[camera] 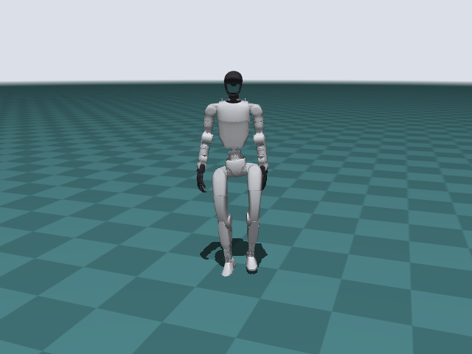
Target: In place motions
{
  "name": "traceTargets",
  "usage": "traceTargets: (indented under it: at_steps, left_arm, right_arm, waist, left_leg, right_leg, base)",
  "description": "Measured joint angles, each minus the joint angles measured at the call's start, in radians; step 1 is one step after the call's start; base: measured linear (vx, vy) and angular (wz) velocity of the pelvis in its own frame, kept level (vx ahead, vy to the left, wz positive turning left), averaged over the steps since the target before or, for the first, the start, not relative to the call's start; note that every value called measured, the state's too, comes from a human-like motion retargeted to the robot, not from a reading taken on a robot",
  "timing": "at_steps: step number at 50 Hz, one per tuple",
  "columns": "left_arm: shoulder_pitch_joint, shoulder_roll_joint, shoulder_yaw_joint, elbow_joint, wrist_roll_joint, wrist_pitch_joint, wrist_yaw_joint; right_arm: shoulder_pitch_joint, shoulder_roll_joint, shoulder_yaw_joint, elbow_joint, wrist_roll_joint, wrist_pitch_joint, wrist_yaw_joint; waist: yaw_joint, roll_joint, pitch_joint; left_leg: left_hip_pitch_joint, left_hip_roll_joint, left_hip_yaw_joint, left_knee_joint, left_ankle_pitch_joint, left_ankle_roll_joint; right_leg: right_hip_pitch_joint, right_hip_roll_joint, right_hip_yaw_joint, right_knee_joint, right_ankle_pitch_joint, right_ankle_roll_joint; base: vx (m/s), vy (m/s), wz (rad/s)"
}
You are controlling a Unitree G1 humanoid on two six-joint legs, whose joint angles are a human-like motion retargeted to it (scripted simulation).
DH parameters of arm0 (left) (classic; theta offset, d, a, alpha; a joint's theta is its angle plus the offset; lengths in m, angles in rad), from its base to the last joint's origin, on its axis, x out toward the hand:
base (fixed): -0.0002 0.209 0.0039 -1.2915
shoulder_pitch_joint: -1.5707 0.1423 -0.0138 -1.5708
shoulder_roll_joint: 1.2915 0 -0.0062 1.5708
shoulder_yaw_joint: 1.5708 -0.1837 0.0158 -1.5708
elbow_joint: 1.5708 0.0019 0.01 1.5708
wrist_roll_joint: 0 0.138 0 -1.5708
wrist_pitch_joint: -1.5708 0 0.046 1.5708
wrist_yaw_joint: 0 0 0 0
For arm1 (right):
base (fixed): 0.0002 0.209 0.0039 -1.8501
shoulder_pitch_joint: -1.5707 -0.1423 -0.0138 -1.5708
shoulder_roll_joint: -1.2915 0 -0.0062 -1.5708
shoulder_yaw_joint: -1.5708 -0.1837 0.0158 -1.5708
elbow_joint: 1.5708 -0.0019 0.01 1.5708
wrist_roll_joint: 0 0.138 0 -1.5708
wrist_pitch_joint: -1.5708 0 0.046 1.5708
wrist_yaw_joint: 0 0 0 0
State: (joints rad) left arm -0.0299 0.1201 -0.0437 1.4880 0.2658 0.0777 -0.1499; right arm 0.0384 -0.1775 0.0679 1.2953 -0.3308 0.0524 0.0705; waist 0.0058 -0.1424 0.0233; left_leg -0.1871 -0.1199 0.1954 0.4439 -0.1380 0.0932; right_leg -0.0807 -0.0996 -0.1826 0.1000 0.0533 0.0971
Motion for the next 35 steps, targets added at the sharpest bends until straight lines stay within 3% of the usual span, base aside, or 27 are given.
traceTargets:
  at_steps: [2, 5, 8, 10, 13, 16, 20, 25, 28, 30, 32, 35]
  left_arm:
    - [0.003, -0.002, 0.004, -0.02, 0.006, -0.006, 0.005]
    - [0.014, 0.002, 0.008, -0.05, 0.005, -0.015, 0.011]
    - [0.017, 0.017, 0.026, -0.057, -0.029, -0.026, 0.003]
    - [0.01, 0.034, 0.04, -0.038, -0.052, -0.022, -0.02]
    - [-0.004, 0.076, 0.069, -0.004, -0.034, 0.005, -0.047]
    - [-0.001, 0.095, 0.089, 0.008, 0.007, 0.019, -0.013]
    - [0.048, 0.086, 0.107, 0.026, 0.0, 0.015, 0.02]
    - [0.094, 0.062, 0.139, 0.052, 0.002, 0.025, 0.006]
    - [0.105, 0.048, 0.152, 0.068, 0.02, 0.034, 0.015]
    - [0.113, 0.037, 0.157, 0.073, 0.02, 0.04, 0.019]
    - [0.121, 0.029, 0.158, 0.067, 0.012, 0.039, 0.013]
    - [0.124, 0.03, 0.159, 0.036, 0.015, 0.039, -0.008]
  right_arm:
    - [-0.003, -0.001, 0.015, -0.018, 0.005, -0.011, 0.009]
    - [-0.012, -0.004, 0.028, -0.046, 0.006, -0.016, 0.037]
    - [-0.043, -0.009, 0.054, -0.082, -0.001, -0.013, 0.057]
    - [-0.062, -0.012, 0.076, -0.106, 0.0, -0.011, 0.058]
    - [-0.085, -0.008, 0.104, -0.108, 0.038, -0.017, 0.041]
    - [-0.102, -0.021, 0.081, -0.067, 0.066, -0.012, 0.06]
    - [-0.091, -0.052, 0.03, 0.002, 0.047, 0.026, 0.054]
    - [-0.084, -0.087, -0.036, 0.072, 0.075, 0.058, -0.031]
    - [-0.09, -0.103, -0.076, 0.113, 0.097, 0.067, -0.037]
    - [-0.095, -0.111, -0.098, 0.141, 0.101, 0.073, -0.043]
    - [-0.095, -0.111, -0.113, 0.162, 0.107, 0.075, -0.059]
    - [-0.091, -0.107, -0.137, 0.208, 0.129, 0.078, -0.084]
  waist:
    - [0.044, -0.006, 0.02]
    - [0.087, -0.006, 0.039]
    - [-0.009, -0.012, 0.055]
    - [-0.091, -0.004, 0.065]
    - [-0.186, -0.005, 0.079]
    - [-0.171, 0.01, 0.096]
    - [-0.124, 0.046, 0.054]
    - [-0.108, 0.095, 0.016]
    - [-0.093, 0.108, 0.014]
    - [-0.101, 0.115, 0.005]
    - [-0.166, 0.131, 0.0]
    - [-0.267, 0.153, 0.005]
  left_leg:
    - [-0.003, -0.044, -0.172, -0.044, 0.053, -0.001]
    - [0.027, -0.053, -0.346, -0.134, 0.077, -0.109]
    - [0.096, 0.063, 0.029, -0.214, -0.006, -0.031]
    - [0.107, 0.052, 0.043, -0.233, -0.018, -0.02]
    - [0.12, 0.091, 0.193, -0.247, -0.026, -0.032]
    - [0.164, 0.122, 0.345, -0.288, -0.032, -0.048]
    - [0.218, 0.159, 0.588, -0.338, -0.052, -0.083]
    - [0.284, 0.164, 0.814, -0.389, -0.071, -0.142]
    - [0.332, 0.131, 0.915, -0.419, -0.07, -0.178]
    - [0.356, 0.115, 0.979, -0.423, -0.061, -0.204]
    - [0.379, 0.118, 1.021, -0.411, -0.045, -0.224]
    - [0.416, 0.121, 1.045, -0.382, 0.004, -0.232]
  right_leg:
    - [-0.022, 0.024, 0.094, 0.002, 0.026, 0.001]
    - [-0.07, 0.076, 0.21, 0.01, 0.08, 0.01]
    - [-0.116, 0.105, 0.232, 0.017, 0.1, 0.013]
    - [-0.141, 0.136, 0.237, 0.013, 0.081, 0.001]
    - [-0.171, 0.121, 0.179, 0.004, 0.029, -0.026]
    - [-0.18, 0.08, -0.023, -0.004, -0.035, -0.08]
    - [-0.157, 0.02, -0.406, -0.008, -0.14, -0.135]
    - [-0.125, -0.021, -0.74, 0.048, -0.224, -0.118]
    - [-0.111, 0.006, -0.78, 0.047, -0.197, -0.124]
    - [-0.122, 0.045, -0.714, 0.028, -0.131, -0.156]
    - [-0.137, 0.084, -0.611, 0.006, -0.066, -0.21]
    - [-0.124, 0.123, -0.539, -0.027, -0.048, -0.269]
  base:
    - [-0.05, 0.05, -3.35]
    - [-0.04, -0.01, -3.34]
    - [-0.28, -0.07, -2.21]
    - [-0.41, -0.04, -2.12]
    - [-0.48, -0.02, -2.76]
    - [-0.43, 0.01, -3.57]
    - [-0.16, -0.05, -3.85]
    - [-0.14, -0.11, -3.5]
    - [-0.03, -0.05, -3.35]
    - [0.01, -0.21, -2.79]
    - [-0.02, -0.22, -1.69]
    - [0.08, -0.1, -1.04]
